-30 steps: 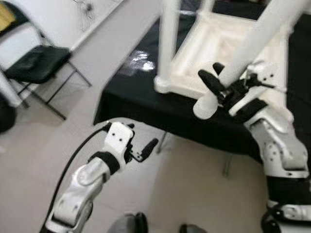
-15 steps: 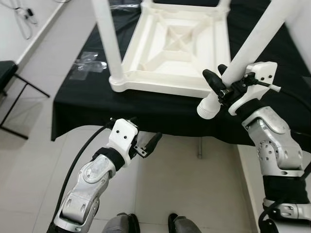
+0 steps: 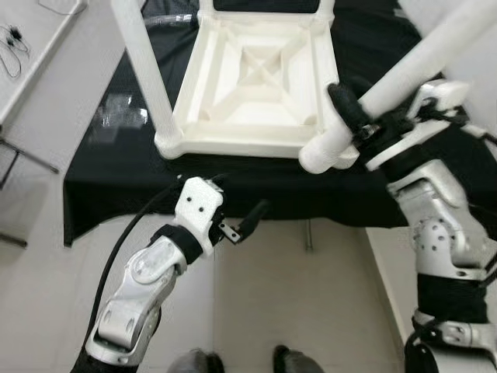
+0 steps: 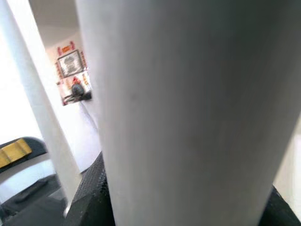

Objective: Building children table

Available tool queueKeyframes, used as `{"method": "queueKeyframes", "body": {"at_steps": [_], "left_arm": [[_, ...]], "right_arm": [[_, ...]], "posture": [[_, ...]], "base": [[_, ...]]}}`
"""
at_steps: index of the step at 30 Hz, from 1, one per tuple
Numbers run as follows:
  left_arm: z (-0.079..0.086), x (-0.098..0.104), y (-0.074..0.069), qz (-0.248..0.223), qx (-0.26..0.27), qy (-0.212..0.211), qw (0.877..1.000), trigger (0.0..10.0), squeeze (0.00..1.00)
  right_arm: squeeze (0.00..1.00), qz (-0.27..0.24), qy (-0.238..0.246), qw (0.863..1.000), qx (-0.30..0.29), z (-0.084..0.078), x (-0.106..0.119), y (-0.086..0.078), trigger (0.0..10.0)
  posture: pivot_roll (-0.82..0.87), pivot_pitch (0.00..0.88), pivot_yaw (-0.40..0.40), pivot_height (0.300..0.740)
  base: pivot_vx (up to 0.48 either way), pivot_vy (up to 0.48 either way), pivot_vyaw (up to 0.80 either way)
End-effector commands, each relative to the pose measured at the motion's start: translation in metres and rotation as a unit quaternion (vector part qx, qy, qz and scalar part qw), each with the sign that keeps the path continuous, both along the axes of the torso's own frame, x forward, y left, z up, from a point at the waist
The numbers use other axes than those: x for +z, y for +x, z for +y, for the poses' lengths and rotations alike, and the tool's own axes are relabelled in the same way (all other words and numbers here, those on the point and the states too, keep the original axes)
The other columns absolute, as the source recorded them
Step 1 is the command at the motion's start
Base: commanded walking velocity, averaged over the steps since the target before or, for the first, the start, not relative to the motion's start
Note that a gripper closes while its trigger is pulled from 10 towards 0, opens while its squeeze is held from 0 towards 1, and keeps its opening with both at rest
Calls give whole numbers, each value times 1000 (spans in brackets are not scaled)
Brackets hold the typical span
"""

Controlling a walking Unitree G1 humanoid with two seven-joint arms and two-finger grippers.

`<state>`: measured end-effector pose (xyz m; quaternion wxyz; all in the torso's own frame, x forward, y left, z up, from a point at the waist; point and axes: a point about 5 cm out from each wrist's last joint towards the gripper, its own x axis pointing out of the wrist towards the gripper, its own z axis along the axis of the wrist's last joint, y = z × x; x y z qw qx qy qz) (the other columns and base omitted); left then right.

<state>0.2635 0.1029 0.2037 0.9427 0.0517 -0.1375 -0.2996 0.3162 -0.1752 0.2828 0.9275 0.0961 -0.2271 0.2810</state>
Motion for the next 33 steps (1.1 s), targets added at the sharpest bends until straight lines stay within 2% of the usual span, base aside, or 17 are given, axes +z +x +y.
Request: {"method": "queueKeyframes", "body": {"at_steps": [1,7,9,11,14,18,19,21,23,24,26,27,28,30,31,32,33], "left_arm": [[-5,6,-2,-5,-19,-6,1000,10000,0],[-6,8,-3,-6,-24,-6,1000,10000,0],[-7,8,-3,-6,-25,-5,1000,10000,0],[-8,9,-3,-8,-24,-2,1000,10000,0],[-10,6,-4,-5,-25,8,1000,10000,0],[-16,-18,-12,32,-52,65,996,10000,0],[-18,-31,-20,66,-83,68,992,10000,0],[-19,-35,-23,79,-94,65,990,10000,0],[-19,-43,-28,93,-112,80,986,10000,0],[-18,-54,-38,112,-140,101,979,10000,0],[-18,-54,-38,112,-140,101,979,10000,0],[-16,-60,-43,127,-152,108,974,10000,0],[-16,-60,-43,127,-152,108,974,10000,0],[-13,-62,-47,135,-147,114,973,10000,0],[-10,-61,-46,128,-130,122,976,10000,0],[-10,-61,-46,128,-130,122,976,10000,0],[-9,-60,-43,121,-111,130,978,10000,0]], "right_arm": [[0,-17,7,1000,-4,-4,6,-4,10000],[0,-12,13,1000,9,-2,5,-3,10000],[0,-20,2,1000,22,-1,5,-6,10000],[0,-37,-5,998,41,-1,6,-11,10000],[0,-33,4,998,56,-1,6,-13,10000],[0,-29,-38,993,105,-3,5,-21,10000],[0,-35,-52,990,127,-7,7,-25,10000],[0,-36,-56,989,135,-9,7,-26,10000],[0,-38,-74,985,149,-11,7,-29,10000],[0,-36,-112,976,181,-13,3,-35,10000],[0,-36,-112,976,181,-13,3,-35,10000],[0,-29,-141,968,205,-14,0,-39,10000],[0,-29,-141,968,205,-14,0,-39,10000],[0,-20,-182,956,230,-16,-2,-42,10000],[0,-15,-206,952,225,-16,-2,-37,10000],[0,-15,-206,952,225,-16,-2,-37,10000],[0,-13,-230,951,208,-14,-5,-26,10000]], "posture": [[-4,209,-24,740],[-3,209,-24,740],[-2,210,-25,740],[-1,211,-24,740],[-1,212,-23,740],[-3,214,-21,740],[-2,216,-22,740],[-2,216,-22,740],[-2,219,-24,740],[0,222,-25,740],[0,222,-25,740],[-1,224,-25,740],[-1,224,-25,740],[2,235,-25,740],[4,247,-26,740],[4,247,-26,740],[3,256,-25,740]], "base": [[375,0,0],[375,0,0],[375,0,0],[292,0,800],[195,0,533],[0,0,0],[0,0,0],[0,0,0],[0,0,0],[0,0,0],[0,0,0],[0,0,0],[0,0,0],[0,0,0],[0,0,0],[0,0,0],[0,0,0]]}}
